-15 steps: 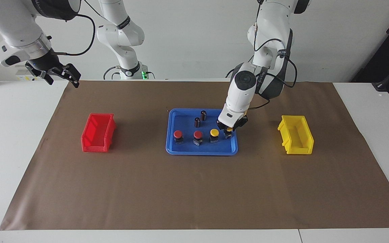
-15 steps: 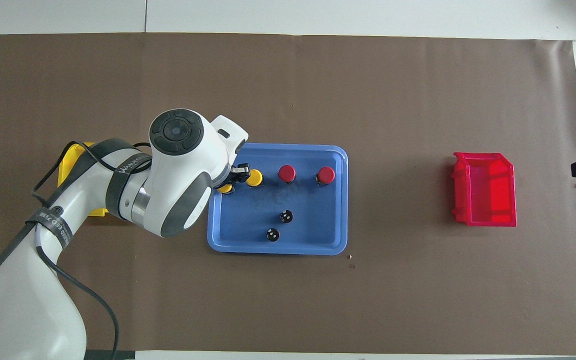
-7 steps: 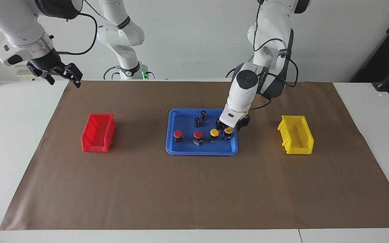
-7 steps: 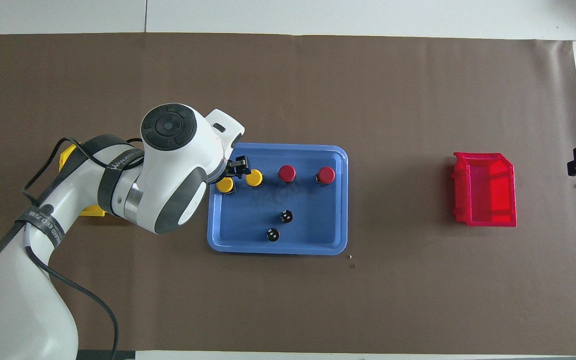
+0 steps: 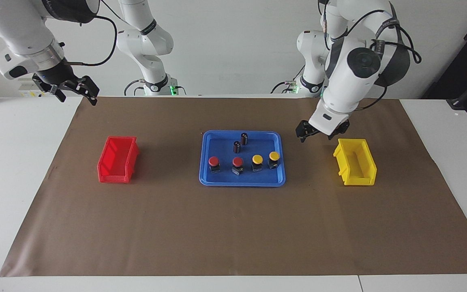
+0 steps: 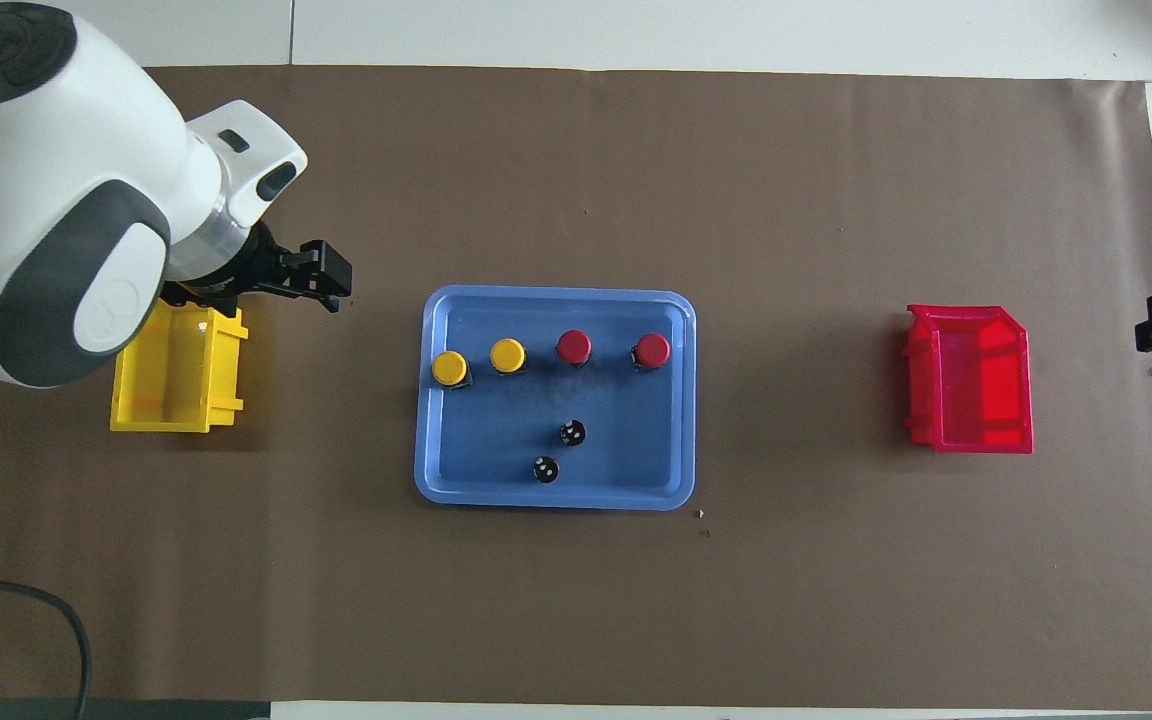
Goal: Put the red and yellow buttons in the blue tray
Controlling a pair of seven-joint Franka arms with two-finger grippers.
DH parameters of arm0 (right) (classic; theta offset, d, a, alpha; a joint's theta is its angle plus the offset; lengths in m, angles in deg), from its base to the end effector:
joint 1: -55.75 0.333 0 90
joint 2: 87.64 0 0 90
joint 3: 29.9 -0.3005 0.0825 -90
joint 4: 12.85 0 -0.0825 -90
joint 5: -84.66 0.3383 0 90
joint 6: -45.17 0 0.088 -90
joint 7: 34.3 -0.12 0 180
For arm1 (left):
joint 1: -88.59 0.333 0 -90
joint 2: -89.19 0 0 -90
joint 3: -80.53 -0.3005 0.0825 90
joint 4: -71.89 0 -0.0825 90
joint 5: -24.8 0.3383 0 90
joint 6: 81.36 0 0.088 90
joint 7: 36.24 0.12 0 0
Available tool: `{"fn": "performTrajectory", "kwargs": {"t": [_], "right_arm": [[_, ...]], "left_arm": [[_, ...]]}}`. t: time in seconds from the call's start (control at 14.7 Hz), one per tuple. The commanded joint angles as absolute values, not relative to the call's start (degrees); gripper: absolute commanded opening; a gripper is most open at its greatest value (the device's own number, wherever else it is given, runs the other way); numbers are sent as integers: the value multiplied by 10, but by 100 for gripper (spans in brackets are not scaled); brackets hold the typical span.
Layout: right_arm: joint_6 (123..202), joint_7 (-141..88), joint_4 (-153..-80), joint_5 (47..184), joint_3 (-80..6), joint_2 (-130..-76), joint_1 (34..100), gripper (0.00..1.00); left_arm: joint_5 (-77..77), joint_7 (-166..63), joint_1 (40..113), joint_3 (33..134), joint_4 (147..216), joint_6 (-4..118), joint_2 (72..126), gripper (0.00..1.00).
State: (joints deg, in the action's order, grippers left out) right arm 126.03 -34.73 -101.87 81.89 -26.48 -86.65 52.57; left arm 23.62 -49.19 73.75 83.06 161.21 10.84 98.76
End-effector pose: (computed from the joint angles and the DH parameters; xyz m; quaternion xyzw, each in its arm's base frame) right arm 0.4809 -0.0624 0.5990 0.9957 -0.0635 -0.0637 0.0201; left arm 0.5263 -0.1654 0.5155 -0.9975 0.0374 0.0599 0.0018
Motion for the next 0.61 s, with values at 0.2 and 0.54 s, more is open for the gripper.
{"fn": "performTrajectory", "kwargs": {"t": [0.2,0.54], "right_arm": [[1270,-337,-1029,824,-266,-856,526,100],[1267,-337,-1027,825,-266,-856,526,100]], "left_arm": [[233,-374,869,834,1610,73,924,100],[231,-354,880,833,1610,42,891,100]]}}
